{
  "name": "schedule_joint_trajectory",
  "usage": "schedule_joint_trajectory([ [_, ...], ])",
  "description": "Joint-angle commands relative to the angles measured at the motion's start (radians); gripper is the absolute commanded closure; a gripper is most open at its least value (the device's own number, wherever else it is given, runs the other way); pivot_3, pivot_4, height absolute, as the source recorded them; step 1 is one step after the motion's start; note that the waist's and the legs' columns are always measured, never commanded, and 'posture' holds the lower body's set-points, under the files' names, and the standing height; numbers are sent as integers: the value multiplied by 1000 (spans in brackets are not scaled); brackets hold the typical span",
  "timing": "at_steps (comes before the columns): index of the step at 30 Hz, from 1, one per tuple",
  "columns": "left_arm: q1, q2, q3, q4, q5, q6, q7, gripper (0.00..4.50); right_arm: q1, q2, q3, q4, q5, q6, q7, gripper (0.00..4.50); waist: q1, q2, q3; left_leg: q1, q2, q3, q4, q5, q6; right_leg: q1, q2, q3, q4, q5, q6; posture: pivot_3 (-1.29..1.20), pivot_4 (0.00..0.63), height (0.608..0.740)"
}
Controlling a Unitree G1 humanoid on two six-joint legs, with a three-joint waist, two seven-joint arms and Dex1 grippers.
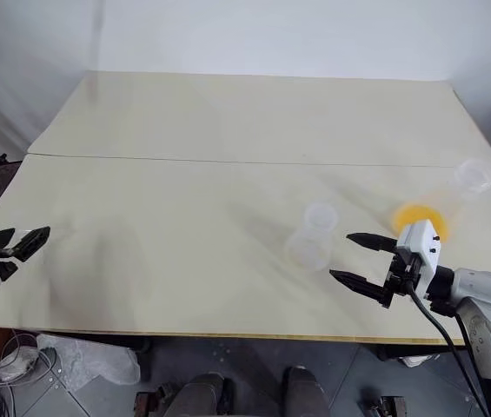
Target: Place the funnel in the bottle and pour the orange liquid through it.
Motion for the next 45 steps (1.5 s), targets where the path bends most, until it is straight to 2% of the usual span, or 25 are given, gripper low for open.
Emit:
schedule_joint_trajectory([
  [1,-30,43,-29,56,20,-24,-34,15,-5,-13,-22,2,1,-18,10,0,-1,0,0,0,0,0,0,0,0,0,0,0,1,0,0,0,150,740],
  [5,-64,47,-54,106,26,-33,-39,864,-3,-13,-29,15,-5,-27,16,0,1,0,0,0,0,0,0,0,0,-1,0,0,2,0,0,0,150,740],
  [16,-62,91,-50,38,1,24,-80,4381,27,-1,-37,38,-18,-78,25,0,1,0,0,0,0,0,0,0,0,-1,0,0,3,0,0,0,150,740],
  [23,-94,131,-78,-56,-6,69,-120,4448,28,11,-30,55,-24,-108,14,0,2,0,0,0,0,0,0,0,0,-1,0,0,4,0,0,0,150,740],
  [30,-209,140,-192,-163,-9,92,-200,4448,23,17,-33,51,-20,-114,-6,0,3,0,0,0,0,0,0,0,0,-1,0,0,4,0,0,0,150,740],
  [37,-498,38,-418,-192,2,78,-307,4448,27,29,-38,14,-9,-110,-33,0,4,0,0,0,-2,1,2,0,0,-1,0,0,5,0,0,0,150,740],
  [45,-799,-134,-636,-102,42,8,-512,4448,78,65,-54,-76,-3,-103,-113,0,7,-1,1,-1,-2,2,2,0,0,-1,6,-1,5,0,1,0,150,740],
])
